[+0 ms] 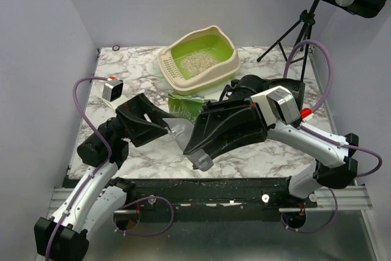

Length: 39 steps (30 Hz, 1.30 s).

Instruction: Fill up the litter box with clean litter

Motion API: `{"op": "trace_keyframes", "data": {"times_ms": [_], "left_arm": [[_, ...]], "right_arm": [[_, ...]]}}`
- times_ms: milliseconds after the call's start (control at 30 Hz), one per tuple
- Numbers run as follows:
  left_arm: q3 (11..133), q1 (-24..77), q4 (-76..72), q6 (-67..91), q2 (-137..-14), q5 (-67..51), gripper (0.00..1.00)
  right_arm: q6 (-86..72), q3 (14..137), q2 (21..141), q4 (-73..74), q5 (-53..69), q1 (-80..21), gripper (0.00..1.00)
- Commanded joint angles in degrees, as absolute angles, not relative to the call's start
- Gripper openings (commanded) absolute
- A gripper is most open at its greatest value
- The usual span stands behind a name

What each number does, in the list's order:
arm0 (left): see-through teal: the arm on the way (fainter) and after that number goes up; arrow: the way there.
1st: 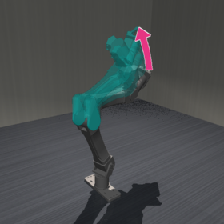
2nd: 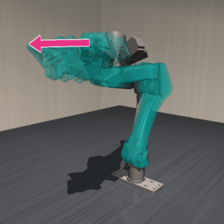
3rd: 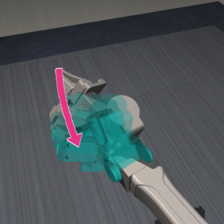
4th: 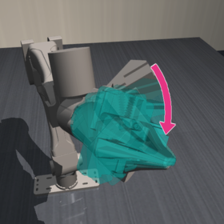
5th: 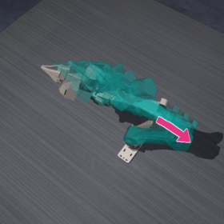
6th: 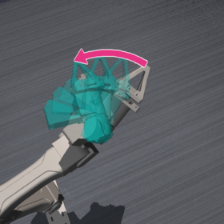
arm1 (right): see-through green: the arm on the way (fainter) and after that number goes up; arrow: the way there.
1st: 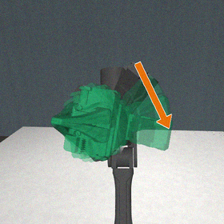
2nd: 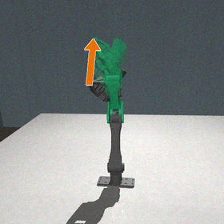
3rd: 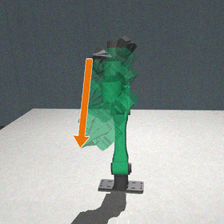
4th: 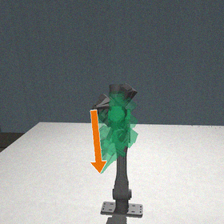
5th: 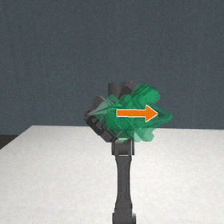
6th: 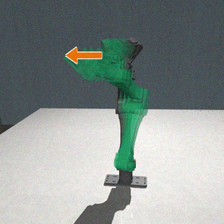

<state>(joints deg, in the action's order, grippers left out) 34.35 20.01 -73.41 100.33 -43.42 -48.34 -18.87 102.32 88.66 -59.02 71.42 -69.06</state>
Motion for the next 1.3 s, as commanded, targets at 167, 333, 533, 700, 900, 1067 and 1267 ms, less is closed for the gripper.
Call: {"op": "trace_keyframes", "data": {"times_ms": [167,333,533,700,900,1067,1267], "left_arm": [[33.84,20.21,-95.08,102.30,-43.94,-49.22,0.60],[34.54,20.21,-96.77,101.69,-43.60,-49.66,0.59],[35.24,20.30,-96.77,100.90,-42.71,-50.10,0.59],[35.33,20.30,-96.68,101.34,-42.63,-49.92,0.59],[34.28,20.92,-96.68,100.55,-42.28,-49.66,0.52],[33.84,21.53,-96.77,99.50,-42.01,-49.48,0.43],[33.13,22.67,-96.59,98.18,-42.36,-48.87,0.29]], "right_arm": [[-27.42,101.86,89.21,-71.10,69.61,-68.64,0.00],[-31.72,102.74,90.61,-75.58,68.64,-68.12,0.00],[-37.70,103.27,92.72,-81.99,67.59,-66.97,0.00],[-38.32,102.39,92.90,-84.28,67.67,-66.53,0.00],[-40.25,103.44,94.22,-87.36,67.33,-65.57,0.00],[-42.62,104.58,95.71,-90.43,66.36,-64.60,0.00],[-43.77,106.26,97.29,-92.11,65.31,-63.90,0.00]]}}
